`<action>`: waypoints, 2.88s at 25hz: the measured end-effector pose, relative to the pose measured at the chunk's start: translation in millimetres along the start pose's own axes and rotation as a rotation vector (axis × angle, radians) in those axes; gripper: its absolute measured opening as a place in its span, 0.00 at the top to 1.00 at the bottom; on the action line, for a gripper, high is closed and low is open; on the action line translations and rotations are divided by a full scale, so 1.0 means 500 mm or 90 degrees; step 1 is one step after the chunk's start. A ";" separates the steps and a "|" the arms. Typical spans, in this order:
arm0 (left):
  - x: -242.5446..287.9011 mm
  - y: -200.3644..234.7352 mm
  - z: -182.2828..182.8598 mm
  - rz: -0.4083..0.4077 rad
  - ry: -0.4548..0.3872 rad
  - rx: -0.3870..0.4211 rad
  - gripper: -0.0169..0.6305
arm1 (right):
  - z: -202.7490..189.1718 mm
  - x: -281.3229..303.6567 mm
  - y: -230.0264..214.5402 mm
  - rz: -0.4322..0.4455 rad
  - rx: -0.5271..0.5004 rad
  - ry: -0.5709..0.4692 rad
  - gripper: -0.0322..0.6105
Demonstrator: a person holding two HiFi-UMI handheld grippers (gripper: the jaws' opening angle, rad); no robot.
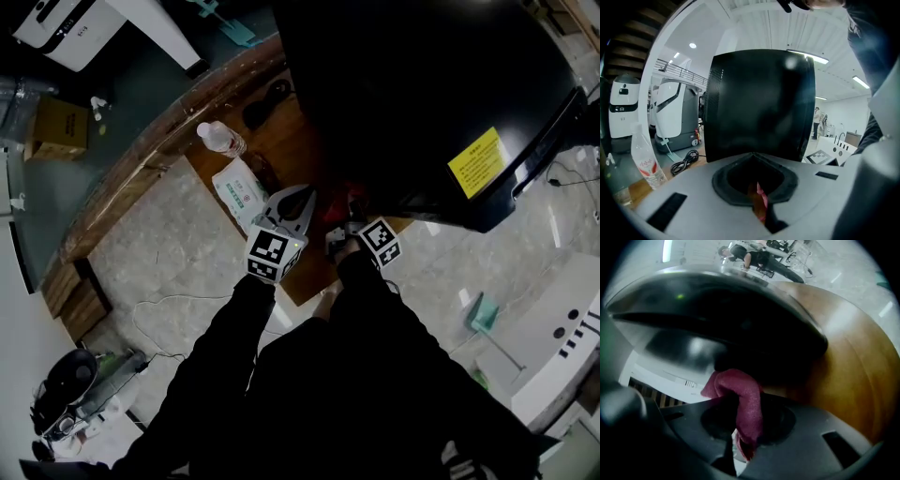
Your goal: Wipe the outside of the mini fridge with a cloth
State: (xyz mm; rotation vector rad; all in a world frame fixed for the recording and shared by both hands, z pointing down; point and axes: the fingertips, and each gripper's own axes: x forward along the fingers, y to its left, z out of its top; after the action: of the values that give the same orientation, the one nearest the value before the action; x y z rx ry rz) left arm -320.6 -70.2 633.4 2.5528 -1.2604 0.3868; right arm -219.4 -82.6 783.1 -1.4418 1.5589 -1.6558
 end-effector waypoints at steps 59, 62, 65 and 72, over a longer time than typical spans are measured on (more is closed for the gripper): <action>0.063 0.236 0.105 -0.005 -0.012 0.007 0.96 | -0.039 0.249 0.355 0.163 0.092 -0.015 0.82; 0.095 0.236 0.048 -0.007 0.022 0.005 0.96 | -0.045 0.267 0.291 0.129 0.095 -0.012 0.82; 0.114 0.233 0.003 -0.006 0.051 -0.004 0.96 | -0.052 0.280 0.225 0.095 0.103 -0.013 0.82; 0.096 0.220 -0.038 0.004 0.070 -0.025 0.96 | -0.069 0.310 0.120 0.040 0.106 -0.007 0.82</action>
State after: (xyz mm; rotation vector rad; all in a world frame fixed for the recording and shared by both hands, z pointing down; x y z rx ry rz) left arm -383.0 -163.0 681.1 2.4597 -1.2243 0.4917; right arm -324.2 -215.6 792.7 -1.3021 1.4089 -1.6944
